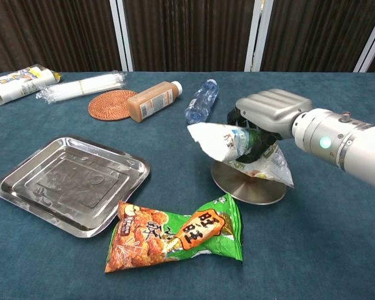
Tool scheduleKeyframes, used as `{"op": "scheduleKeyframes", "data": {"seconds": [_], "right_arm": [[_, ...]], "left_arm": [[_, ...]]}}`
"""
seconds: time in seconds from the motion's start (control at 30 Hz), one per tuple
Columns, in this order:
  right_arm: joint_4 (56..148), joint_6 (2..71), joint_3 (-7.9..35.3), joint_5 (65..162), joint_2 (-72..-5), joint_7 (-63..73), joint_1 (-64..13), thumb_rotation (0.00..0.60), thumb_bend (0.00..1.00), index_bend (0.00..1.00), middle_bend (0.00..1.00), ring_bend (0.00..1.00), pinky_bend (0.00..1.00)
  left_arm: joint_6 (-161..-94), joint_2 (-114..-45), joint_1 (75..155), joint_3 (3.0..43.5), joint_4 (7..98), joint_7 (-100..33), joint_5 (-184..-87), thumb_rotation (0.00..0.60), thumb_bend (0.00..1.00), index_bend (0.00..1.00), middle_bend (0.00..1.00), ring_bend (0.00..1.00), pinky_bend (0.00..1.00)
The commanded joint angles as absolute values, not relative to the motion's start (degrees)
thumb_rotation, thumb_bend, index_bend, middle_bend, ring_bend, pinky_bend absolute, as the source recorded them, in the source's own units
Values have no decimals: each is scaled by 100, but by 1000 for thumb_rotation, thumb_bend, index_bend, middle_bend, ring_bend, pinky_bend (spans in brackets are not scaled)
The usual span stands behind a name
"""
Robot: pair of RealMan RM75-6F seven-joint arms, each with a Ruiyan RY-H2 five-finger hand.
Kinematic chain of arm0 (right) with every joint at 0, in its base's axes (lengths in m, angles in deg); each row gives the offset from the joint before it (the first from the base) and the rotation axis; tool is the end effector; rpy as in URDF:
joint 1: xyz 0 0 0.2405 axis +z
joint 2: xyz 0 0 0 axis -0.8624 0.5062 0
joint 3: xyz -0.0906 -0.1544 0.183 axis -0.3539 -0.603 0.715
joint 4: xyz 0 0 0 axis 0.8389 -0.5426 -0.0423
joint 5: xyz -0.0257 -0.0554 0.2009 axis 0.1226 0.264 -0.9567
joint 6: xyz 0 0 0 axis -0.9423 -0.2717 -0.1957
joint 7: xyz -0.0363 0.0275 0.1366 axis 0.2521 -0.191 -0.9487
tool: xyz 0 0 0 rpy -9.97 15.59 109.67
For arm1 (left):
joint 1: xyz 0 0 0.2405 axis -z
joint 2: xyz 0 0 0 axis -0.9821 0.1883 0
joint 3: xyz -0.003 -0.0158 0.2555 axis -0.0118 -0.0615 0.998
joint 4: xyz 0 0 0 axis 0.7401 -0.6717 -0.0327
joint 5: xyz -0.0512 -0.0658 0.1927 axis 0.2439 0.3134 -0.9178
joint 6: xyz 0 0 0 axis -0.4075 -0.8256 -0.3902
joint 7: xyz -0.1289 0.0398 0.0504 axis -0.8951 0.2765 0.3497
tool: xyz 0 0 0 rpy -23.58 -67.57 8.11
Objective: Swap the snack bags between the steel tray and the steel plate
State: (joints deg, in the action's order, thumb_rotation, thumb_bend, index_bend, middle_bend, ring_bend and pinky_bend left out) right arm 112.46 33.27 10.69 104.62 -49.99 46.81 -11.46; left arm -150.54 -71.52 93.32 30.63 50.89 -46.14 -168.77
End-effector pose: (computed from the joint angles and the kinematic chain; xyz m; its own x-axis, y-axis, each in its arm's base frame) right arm -0.1222 -0.3387 -0.0437 0.6505 -0.1700 0.7403 -0.7294 -0.4117 0.5464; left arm -0.3116 0.2296 0.1225 0.3704 -0.0472 0.9277 0.8849 -0.2856 -0.3679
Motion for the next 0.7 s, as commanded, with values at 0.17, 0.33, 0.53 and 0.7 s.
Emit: {"op": "scheduleKeyframes", "data": {"seconds": [0.17,0.33,0.53,0.7], "right_arm": [[11550,3026,1067,10203,-4842,4772,-1095,600,321,0,230,141,300],[12027,2990,971,10268,-4490,4723,-1161,600,236,0,191,102,255],[12517,2911,882,10191,-4047,4610,-1242,600,171,0,144,49,194],[12849,2910,817,10201,-3692,4462,-1325,600,114,0,68,1,124]], "left_arm": [[-15051,-7126,9321,3070,5074,-4671,-16863,600,359,0,16,0,10],[-15097,-7109,9309,3078,5092,-4685,-16895,600,360,0,16,0,10],[-15053,-7102,9318,3101,5131,-4643,-16906,600,359,0,16,0,9],[-15063,-7059,9317,3146,5212,-4667,-16971,600,359,0,16,0,9]]}}
